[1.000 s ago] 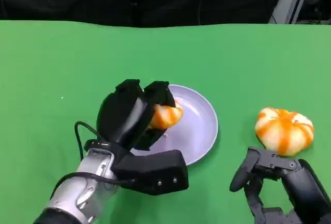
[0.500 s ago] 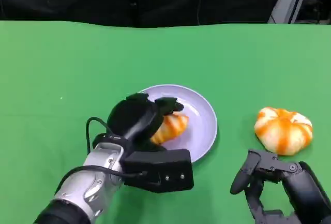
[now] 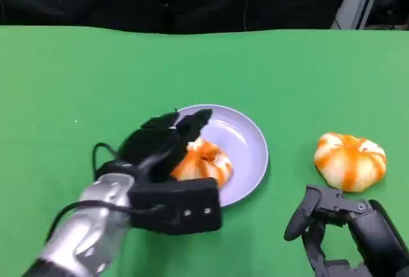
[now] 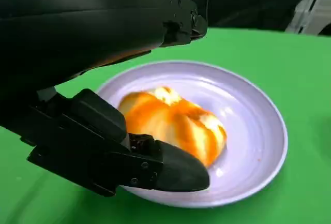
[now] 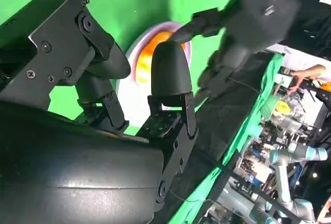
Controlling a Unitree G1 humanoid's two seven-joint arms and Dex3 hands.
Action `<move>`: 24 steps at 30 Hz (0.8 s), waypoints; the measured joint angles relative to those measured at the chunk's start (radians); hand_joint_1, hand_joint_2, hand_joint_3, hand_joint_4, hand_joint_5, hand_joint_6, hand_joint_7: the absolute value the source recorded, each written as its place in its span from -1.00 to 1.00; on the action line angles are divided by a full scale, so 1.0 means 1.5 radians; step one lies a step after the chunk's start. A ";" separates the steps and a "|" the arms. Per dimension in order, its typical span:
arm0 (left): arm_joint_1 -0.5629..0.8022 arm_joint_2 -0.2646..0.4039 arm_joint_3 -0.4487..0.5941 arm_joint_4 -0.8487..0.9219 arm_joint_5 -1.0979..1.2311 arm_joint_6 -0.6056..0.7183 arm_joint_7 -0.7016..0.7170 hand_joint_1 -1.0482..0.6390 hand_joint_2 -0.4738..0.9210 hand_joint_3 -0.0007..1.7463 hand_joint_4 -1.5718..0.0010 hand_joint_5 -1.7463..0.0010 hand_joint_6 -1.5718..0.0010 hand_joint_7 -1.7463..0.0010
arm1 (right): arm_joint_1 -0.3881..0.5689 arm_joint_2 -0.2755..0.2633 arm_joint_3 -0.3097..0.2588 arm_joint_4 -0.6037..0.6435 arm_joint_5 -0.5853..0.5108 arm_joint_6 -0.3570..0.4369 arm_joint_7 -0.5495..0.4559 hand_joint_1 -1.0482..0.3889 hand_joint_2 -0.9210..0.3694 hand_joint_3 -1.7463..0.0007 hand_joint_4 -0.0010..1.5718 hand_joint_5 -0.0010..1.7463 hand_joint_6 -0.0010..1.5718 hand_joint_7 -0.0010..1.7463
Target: Grasp the bread from the table and place it into the plate.
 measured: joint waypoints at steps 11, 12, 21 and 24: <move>0.163 0.061 0.123 -0.085 -0.131 -0.218 0.065 -0.49 1.00 -0.60 0.60 0.73 0.74 0.91 | -0.002 0.001 -0.001 0.000 -0.002 -0.001 -0.001 0.60 -0.07 -0.66 0.05 0.89 0.02 0.53; 0.177 0.061 0.131 -0.085 -0.142 -0.234 0.069 -0.47 1.00 -0.62 0.57 0.70 0.72 0.91 | -0.002 0.000 -0.001 0.000 -0.002 -0.001 0.000 0.60 -0.07 -0.66 0.05 0.89 0.02 0.53; 0.297 0.057 0.210 -0.057 -0.211 -0.466 0.151 -0.12 1.00 -0.66 0.08 0.13 -0.02 0.71 | -0.004 0.000 -0.003 0.000 -0.002 0.002 0.000 0.59 -0.08 -0.63 0.05 0.88 0.01 0.52; 0.335 0.041 0.232 -0.055 -0.261 -0.500 0.152 0.15 0.87 -0.52 -0.06 -0.14 -0.31 0.55 | -0.004 0.001 -0.003 -0.001 -0.001 0.004 0.000 0.58 -0.08 -0.63 0.05 0.87 0.01 0.52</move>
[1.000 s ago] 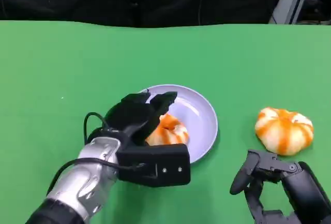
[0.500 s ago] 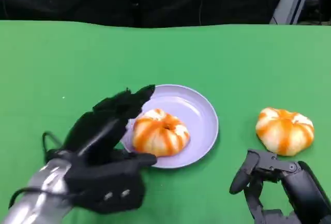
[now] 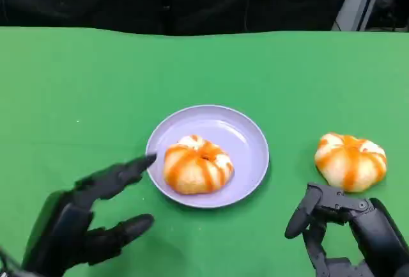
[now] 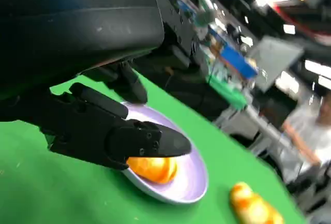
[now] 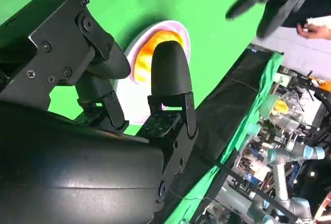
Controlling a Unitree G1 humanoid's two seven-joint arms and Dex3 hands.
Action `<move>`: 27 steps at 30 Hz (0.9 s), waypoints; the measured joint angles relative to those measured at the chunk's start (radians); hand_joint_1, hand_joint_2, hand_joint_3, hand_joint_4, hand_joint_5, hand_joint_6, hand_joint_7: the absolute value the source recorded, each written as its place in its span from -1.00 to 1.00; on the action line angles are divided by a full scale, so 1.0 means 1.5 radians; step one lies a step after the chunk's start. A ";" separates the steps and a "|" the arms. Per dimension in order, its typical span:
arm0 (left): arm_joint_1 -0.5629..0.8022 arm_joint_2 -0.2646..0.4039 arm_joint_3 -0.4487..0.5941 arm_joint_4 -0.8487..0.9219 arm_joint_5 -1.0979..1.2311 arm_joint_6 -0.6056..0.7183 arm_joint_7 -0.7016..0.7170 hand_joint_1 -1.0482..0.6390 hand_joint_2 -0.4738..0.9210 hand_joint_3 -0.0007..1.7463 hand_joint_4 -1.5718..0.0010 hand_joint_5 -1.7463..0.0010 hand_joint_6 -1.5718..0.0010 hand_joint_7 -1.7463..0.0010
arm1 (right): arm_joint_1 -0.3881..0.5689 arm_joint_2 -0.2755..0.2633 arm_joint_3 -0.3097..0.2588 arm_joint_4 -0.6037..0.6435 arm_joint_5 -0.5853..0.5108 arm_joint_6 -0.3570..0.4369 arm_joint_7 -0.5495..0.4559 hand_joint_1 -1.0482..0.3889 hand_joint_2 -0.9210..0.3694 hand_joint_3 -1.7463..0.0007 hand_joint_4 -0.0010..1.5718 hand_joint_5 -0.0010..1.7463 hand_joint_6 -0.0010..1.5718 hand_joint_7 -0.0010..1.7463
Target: Grasp the bread from the table and place it into the plate.
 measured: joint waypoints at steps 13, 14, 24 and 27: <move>0.125 -0.100 0.040 -0.115 -0.221 0.087 -0.076 0.35 0.47 0.38 0.01 -0.99 0.07 -0.72 | -0.002 -0.001 -0.003 -0.001 0.001 -0.002 0.000 0.60 -0.09 -0.63 0.05 0.84 0.01 0.52; 0.125 -0.104 0.044 -0.118 -0.229 0.095 -0.081 0.36 0.45 0.39 0.01 -0.99 0.07 -0.72 | -0.002 -0.001 -0.003 -0.001 0.001 -0.002 0.000 0.60 -0.08 -0.63 0.06 0.84 0.01 0.51; 0.121 -0.128 0.073 -0.126 -0.214 0.116 -0.093 0.31 0.45 0.31 0.02 -1.00 0.05 -0.74 | -0.005 -0.001 -0.004 0.001 0.000 -0.002 0.000 0.60 -0.05 -0.65 0.07 0.87 0.02 0.52; 0.116 -0.129 0.075 -0.117 -0.207 0.114 -0.102 0.32 0.47 0.28 0.02 -0.99 0.06 -0.74 | -0.007 -0.001 -0.004 0.001 -0.002 -0.002 0.000 0.61 -0.05 -0.66 0.07 0.86 0.02 0.51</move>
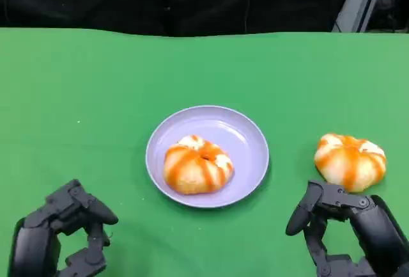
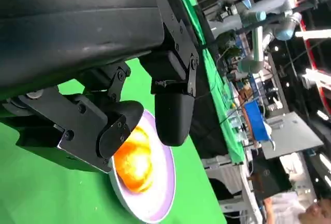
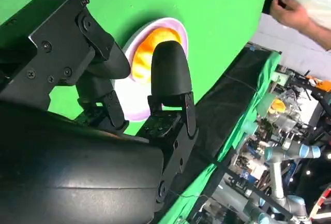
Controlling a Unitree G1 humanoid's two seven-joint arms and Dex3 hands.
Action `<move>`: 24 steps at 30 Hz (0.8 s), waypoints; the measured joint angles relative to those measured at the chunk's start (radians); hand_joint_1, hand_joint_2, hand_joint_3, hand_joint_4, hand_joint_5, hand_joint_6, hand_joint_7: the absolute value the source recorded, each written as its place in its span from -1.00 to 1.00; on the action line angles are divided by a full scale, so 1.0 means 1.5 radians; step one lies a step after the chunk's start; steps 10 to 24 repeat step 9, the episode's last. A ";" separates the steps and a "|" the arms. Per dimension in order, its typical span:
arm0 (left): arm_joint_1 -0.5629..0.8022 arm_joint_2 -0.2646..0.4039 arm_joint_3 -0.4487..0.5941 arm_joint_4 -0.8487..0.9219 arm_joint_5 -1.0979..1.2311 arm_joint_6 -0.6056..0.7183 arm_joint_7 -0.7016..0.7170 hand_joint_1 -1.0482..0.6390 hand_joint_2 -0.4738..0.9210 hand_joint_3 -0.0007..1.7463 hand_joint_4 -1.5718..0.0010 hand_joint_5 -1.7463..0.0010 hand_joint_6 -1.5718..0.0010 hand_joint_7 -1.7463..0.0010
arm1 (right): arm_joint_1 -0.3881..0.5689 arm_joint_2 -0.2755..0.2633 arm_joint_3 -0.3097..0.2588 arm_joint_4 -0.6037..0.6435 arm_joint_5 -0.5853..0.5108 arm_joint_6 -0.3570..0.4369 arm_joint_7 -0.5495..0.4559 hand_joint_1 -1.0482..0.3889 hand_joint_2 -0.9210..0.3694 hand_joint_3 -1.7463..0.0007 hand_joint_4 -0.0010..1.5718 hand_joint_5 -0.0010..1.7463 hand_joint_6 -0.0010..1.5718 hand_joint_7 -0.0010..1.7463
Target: Grasp the bread from the table and place it into the plate.
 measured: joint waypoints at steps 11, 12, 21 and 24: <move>-0.011 -0.007 0.013 0.011 0.008 -0.014 -0.016 0.30 0.47 0.27 -0.01 -0.95 0.04 -0.70 | 0.000 0.000 0.000 0.000 0.001 0.000 0.000 0.61 -0.06 -0.66 0.07 0.85 0.03 0.51; -0.011 -0.007 0.013 0.011 0.008 -0.014 -0.016 0.30 0.47 0.27 -0.01 -0.95 0.04 -0.70 | 0.000 0.000 0.000 0.000 0.001 0.000 0.000 0.61 -0.06 -0.66 0.07 0.85 0.03 0.51; -0.011 -0.007 0.013 0.011 0.008 -0.014 -0.016 0.30 0.47 0.27 -0.01 -0.95 0.04 -0.70 | 0.000 0.000 0.000 0.000 0.001 0.000 0.000 0.61 -0.06 -0.66 0.07 0.85 0.03 0.51; -0.011 -0.007 0.013 0.011 0.008 -0.014 -0.016 0.30 0.47 0.27 -0.01 -0.95 0.04 -0.70 | 0.000 0.000 0.000 0.000 0.001 0.000 0.000 0.61 -0.06 -0.66 0.07 0.85 0.03 0.51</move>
